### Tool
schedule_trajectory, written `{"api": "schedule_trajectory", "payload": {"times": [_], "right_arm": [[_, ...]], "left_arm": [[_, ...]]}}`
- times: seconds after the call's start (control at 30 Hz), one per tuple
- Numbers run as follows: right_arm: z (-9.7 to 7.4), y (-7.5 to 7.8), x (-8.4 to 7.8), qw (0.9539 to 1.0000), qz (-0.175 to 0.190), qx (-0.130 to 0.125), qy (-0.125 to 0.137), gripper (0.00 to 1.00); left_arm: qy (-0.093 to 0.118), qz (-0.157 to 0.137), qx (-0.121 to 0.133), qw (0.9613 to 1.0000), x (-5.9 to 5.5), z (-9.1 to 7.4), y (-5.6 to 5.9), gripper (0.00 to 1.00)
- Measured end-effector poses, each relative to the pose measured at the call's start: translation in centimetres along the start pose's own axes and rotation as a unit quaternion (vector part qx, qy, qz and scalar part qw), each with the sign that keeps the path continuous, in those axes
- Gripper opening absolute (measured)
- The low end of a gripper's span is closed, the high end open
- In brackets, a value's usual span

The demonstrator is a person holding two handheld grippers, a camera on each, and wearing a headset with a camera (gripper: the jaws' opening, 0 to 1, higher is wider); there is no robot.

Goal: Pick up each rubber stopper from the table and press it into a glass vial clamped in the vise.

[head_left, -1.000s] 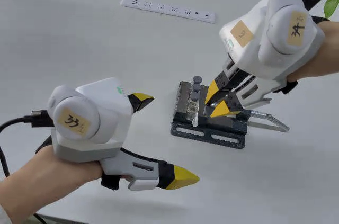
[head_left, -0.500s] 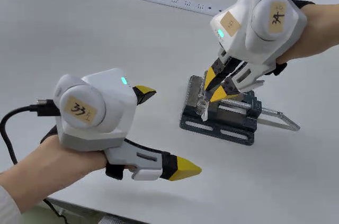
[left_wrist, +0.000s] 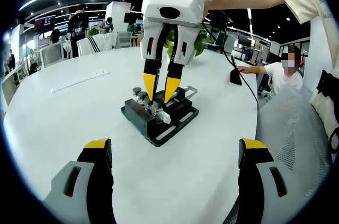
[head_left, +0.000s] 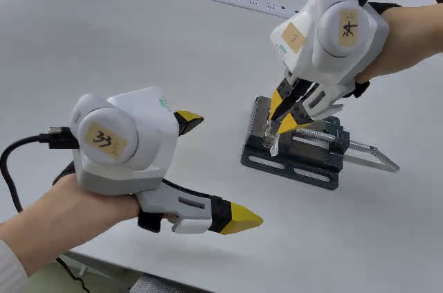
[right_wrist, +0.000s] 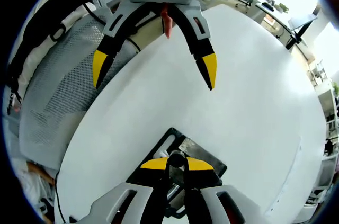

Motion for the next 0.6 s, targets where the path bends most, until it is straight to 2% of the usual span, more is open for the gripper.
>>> {"api": "schedule_trajectory", "payload": {"times": [0.6], "right_arm": [[0.37, 0.11, 0.10, 0.9999, -0.002, 0.015, -0.008, 0.05]], "left_arm": [[-0.001, -0.007, -0.002, 1.0000, -0.41, -0.09, -0.15, 0.99]]}}
Point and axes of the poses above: the centre of the closed fingertips' face, and the gripper's own axes: z roughly forward along the fingers, y roughly to its right, x roughly out of its top, the point moved 8 cm from there along -z, roughly backward along the fingers, and after that the axes turned 6 degrees about -z, right-handed, at the moved point
